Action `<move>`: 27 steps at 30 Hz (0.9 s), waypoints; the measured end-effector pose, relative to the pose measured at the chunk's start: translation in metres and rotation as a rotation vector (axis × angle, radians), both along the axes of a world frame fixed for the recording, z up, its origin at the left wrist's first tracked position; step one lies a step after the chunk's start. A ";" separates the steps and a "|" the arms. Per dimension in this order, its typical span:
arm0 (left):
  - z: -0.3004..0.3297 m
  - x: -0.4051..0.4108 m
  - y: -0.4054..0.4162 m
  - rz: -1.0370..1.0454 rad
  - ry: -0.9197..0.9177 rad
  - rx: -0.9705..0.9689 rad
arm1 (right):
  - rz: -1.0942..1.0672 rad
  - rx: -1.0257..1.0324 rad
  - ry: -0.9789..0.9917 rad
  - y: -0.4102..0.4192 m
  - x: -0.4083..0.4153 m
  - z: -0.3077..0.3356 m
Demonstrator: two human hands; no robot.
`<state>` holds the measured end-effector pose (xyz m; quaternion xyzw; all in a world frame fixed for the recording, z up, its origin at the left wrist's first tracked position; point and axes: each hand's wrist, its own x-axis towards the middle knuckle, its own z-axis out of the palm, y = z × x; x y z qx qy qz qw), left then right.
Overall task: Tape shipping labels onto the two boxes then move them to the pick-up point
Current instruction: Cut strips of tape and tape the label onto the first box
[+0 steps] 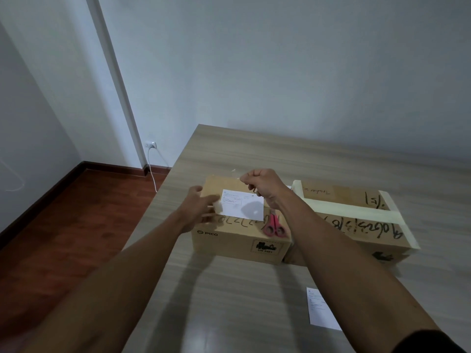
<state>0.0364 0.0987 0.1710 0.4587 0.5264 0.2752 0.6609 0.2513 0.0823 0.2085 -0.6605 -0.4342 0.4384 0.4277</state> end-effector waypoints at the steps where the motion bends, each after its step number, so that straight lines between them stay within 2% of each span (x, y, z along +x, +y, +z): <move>1: 0.001 0.000 0.003 0.087 -0.042 -0.020 | 0.003 0.000 -0.014 0.000 0.002 0.000; 4: 0.003 0.007 0.013 0.332 -0.099 -0.062 | 0.023 0.001 -0.041 -0.002 0.002 -0.002; 7: 0.007 0.016 0.016 0.415 -0.106 -0.070 | 0.051 0.008 -0.072 -0.002 -0.002 -0.004; 13: 0.008 0.023 0.010 0.185 0.067 0.199 | 0.065 -0.001 -0.163 0.000 -0.006 -0.006; 17: 0.005 0.021 0.010 0.181 0.080 0.358 | 0.085 -0.016 -0.202 -0.001 -0.007 -0.008; 22: 0.003 0.024 0.009 0.175 0.004 0.397 | 0.120 -0.052 -0.222 -0.001 -0.010 -0.016; 27: -0.003 0.026 0.013 0.207 0.050 0.395 | 0.137 -0.089 -0.247 0.001 -0.010 -0.023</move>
